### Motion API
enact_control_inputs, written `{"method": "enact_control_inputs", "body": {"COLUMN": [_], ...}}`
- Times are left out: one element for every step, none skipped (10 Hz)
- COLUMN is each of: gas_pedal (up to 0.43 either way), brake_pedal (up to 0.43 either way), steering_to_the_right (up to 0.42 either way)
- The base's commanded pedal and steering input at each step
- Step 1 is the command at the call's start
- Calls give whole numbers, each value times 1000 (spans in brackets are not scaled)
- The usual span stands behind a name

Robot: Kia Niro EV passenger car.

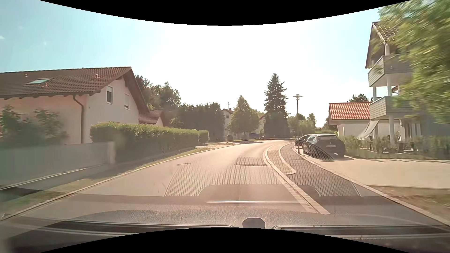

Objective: Follow the waypoints while adhering to traffic rules and regulations

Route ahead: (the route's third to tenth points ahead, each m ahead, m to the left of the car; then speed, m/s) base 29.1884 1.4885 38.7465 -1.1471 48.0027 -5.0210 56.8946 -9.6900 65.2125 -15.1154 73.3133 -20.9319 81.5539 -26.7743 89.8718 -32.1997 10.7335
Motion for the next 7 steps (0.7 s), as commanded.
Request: {"method": "enact_control_inputs", "body": {"gas_pedal": [47,47,47,59,59,59,59], "brake_pedal": [6,6,6,6,6,6,6], "steering_to_the_right": [3,4,10,20,31,38,41]}}
